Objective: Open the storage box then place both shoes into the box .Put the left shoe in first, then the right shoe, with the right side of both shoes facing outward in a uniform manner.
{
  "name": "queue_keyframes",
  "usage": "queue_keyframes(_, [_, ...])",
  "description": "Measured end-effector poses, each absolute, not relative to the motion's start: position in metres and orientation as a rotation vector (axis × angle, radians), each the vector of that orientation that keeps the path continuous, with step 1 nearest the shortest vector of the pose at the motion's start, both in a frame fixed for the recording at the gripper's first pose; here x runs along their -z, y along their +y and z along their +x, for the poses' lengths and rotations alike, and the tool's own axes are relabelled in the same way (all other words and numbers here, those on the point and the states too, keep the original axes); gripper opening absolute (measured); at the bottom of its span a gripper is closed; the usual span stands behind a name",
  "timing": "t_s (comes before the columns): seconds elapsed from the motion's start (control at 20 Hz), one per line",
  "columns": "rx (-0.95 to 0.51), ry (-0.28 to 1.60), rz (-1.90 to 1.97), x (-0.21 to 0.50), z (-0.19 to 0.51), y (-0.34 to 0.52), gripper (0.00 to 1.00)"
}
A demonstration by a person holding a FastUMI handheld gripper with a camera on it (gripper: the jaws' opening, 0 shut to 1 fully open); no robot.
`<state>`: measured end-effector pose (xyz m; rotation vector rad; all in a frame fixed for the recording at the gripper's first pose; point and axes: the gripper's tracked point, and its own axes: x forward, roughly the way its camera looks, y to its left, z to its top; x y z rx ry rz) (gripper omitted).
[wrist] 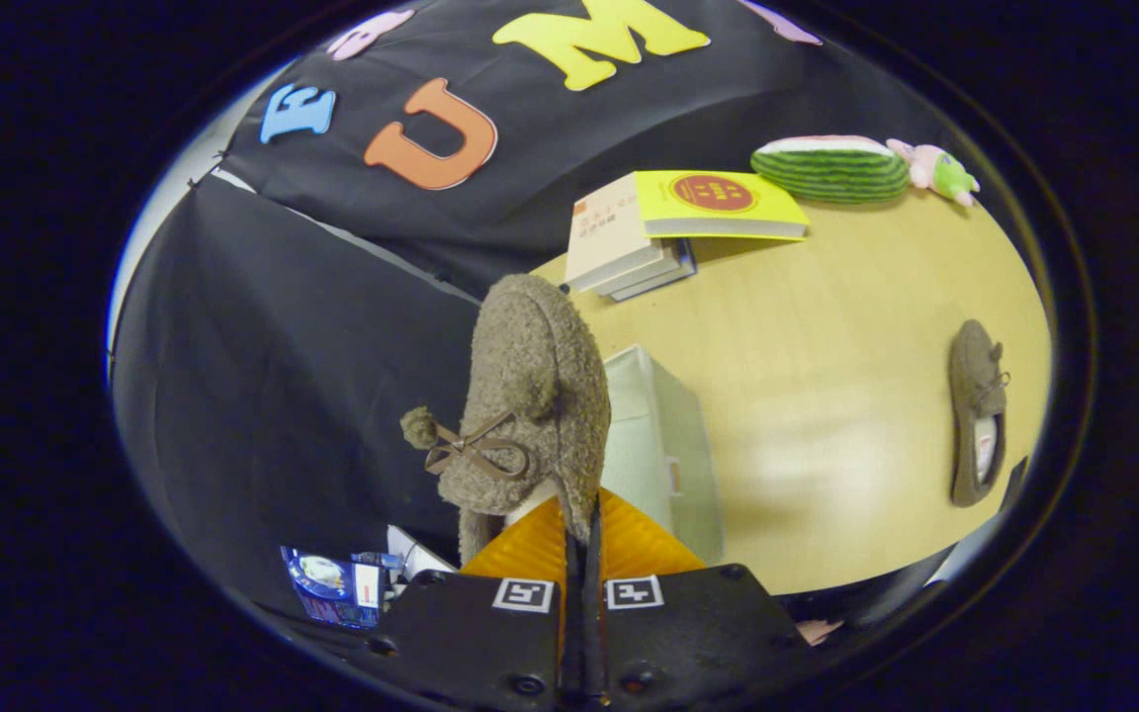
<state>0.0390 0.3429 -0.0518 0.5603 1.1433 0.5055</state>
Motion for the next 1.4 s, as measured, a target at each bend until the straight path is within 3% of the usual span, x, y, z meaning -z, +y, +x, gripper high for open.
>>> queue_keyframes(0.3, [-0.497, 1.241, 0.555, 0.103, 0.031, 0.424, 0.06])
queue_keyframes(0.85, [-0.443, 1.404, 0.538, 0.179, 0.008, 0.448, 0.09])
queue_keyframes(0.95, [-0.454, 1.396, 0.554, 0.178, 0.013, 0.45, 0.21])
queue_keyframes(1.0, [-0.462, 1.384, 0.548, 0.177, 0.016, 0.448, 0.35])
queue_keyframes(1.15, [-0.55, 1.322, 0.625, 0.15, 0.017, 0.462, 0.48])
queue_keyframes(1.3, [-0.642, 1.304, 0.563, 0.129, 0.0, 0.455, 0.82])
queue_keyframes(1.4, [-0.637, 1.243, 0.469, 0.121, 0.002, 0.436, 0.9])
